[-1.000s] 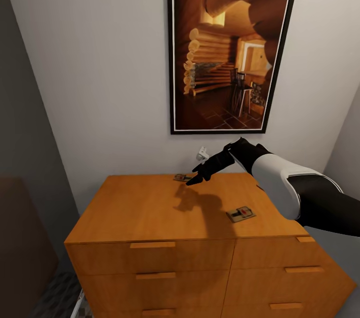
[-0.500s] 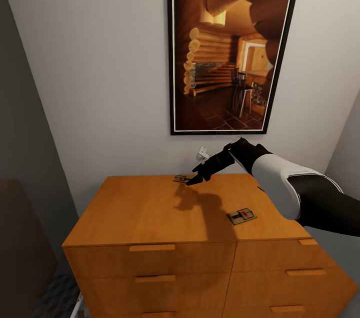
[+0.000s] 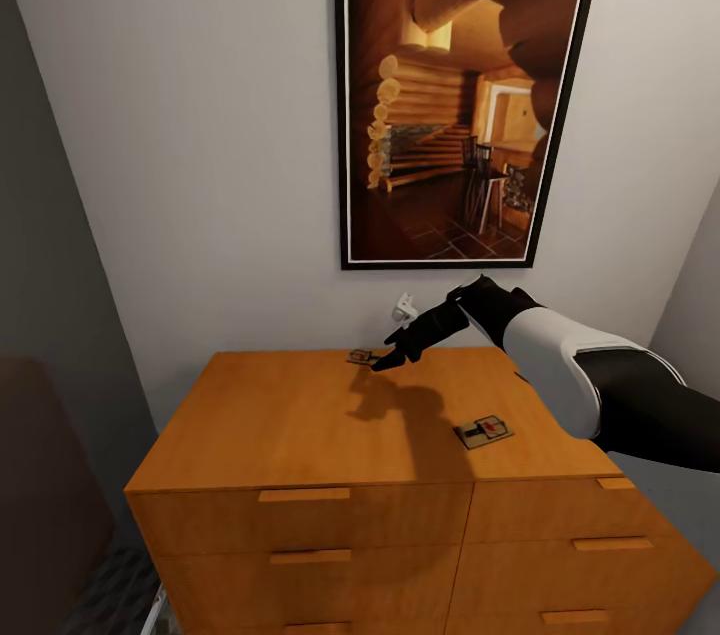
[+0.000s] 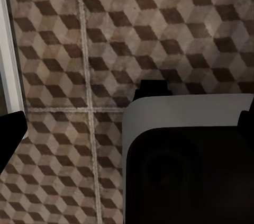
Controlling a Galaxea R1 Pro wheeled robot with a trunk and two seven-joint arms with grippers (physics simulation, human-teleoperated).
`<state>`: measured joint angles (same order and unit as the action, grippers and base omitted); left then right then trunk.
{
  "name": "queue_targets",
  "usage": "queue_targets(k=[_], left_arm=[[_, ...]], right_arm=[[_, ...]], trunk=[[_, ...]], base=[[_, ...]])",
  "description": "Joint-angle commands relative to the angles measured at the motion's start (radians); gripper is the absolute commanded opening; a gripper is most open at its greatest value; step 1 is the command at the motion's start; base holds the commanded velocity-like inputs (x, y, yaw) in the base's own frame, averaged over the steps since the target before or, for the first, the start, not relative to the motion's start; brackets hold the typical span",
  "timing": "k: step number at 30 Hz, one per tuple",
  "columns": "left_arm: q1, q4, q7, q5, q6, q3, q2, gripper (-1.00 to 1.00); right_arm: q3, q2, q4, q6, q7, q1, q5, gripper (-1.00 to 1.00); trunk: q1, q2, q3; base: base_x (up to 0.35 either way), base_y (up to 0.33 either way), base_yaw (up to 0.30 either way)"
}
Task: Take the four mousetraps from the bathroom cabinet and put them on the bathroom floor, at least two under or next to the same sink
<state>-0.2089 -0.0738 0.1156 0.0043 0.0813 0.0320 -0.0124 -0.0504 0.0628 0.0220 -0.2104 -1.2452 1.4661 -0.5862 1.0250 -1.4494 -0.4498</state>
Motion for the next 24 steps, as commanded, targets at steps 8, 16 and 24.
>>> queue_targets(k=[8,16,24], left_arm=[[-0.002,-0.004,0.002,0.000,0.008,0.003,0.000,1.00],[-0.002,-0.004,0.002,0.000,0.008,0.003,0.000,1.00],[-0.002,-0.004,0.002,0.000,0.008,0.003,0.000,1.00]], right_arm=[[-0.005,0.000,0.001,-0.011,-0.003,0.000,0.005,1.00],[-0.005,0.000,0.001,-0.011,-0.003,0.000,0.005,1.00],[-0.005,0.000,0.001,-0.011,-0.003,0.000,0.005,1.00]], trunk=[[0.000,-0.001,-0.001],[0.000,-0.001,-0.001],[0.000,-0.001,-0.001]], base=[[0.000,0.000,0.000],[0.001,0.000,0.000],[0.037,0.000,0.000]])
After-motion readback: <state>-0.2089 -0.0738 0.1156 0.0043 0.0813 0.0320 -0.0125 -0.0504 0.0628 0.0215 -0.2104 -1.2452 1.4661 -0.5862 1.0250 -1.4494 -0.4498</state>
